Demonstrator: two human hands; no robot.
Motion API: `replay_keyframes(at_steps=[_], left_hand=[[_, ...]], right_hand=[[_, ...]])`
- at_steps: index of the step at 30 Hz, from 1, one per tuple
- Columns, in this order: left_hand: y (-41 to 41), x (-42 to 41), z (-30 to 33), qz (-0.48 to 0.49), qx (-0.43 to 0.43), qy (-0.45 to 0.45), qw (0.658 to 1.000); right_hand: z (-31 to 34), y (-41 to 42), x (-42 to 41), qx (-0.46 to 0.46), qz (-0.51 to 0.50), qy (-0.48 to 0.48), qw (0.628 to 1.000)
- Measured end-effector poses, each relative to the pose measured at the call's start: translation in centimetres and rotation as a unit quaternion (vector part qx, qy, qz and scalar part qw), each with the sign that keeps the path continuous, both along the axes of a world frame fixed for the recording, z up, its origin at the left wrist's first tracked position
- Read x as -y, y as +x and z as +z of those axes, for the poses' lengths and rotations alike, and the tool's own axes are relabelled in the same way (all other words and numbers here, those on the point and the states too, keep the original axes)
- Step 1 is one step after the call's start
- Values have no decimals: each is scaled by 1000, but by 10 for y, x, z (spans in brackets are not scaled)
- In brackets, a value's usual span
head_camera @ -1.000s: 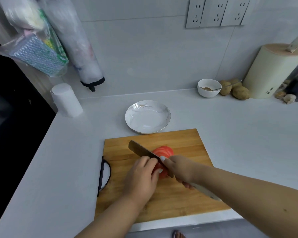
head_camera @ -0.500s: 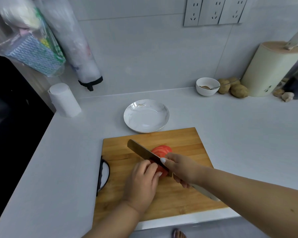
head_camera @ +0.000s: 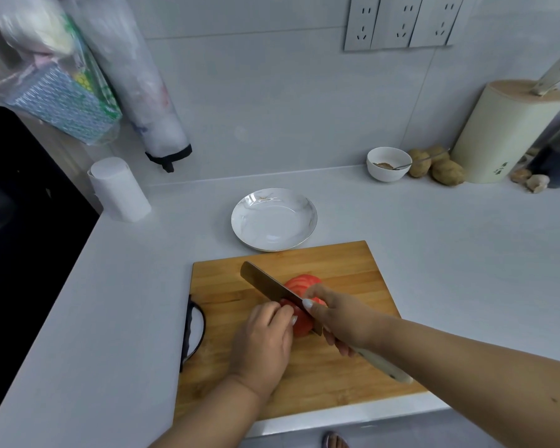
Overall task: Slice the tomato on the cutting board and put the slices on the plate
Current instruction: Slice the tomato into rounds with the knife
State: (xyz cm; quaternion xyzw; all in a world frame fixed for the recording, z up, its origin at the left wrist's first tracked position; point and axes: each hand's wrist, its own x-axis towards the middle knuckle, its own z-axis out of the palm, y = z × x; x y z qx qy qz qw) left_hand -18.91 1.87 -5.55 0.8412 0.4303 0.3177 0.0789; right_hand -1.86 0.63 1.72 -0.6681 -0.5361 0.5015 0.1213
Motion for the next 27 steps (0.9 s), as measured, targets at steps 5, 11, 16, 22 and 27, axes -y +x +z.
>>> replay_keyframes(at_steps=[5, 11, 16, 22, 27], left_hand=[[0, -1, -1, -5, 3, 5, 1000], [0, -4, -1, -7, -4, -8, 1000], [-1, -5, 1, -10, -6, -31, 999], [1, -5, 6, -9, -7, -45, 999], [2, -6, 6, -3, -15, -61, 998]], right_hand=[[3, 0, 0, -5, 13, -15, 1000], [11, -3, -2, 19, -2, -21, 1000], [27, 4, 0, 20, -19, -16, 999], [53, 18, 13, 47, -29, -11, 998], [60, 27, 26, 54, -25, -22, 998]])
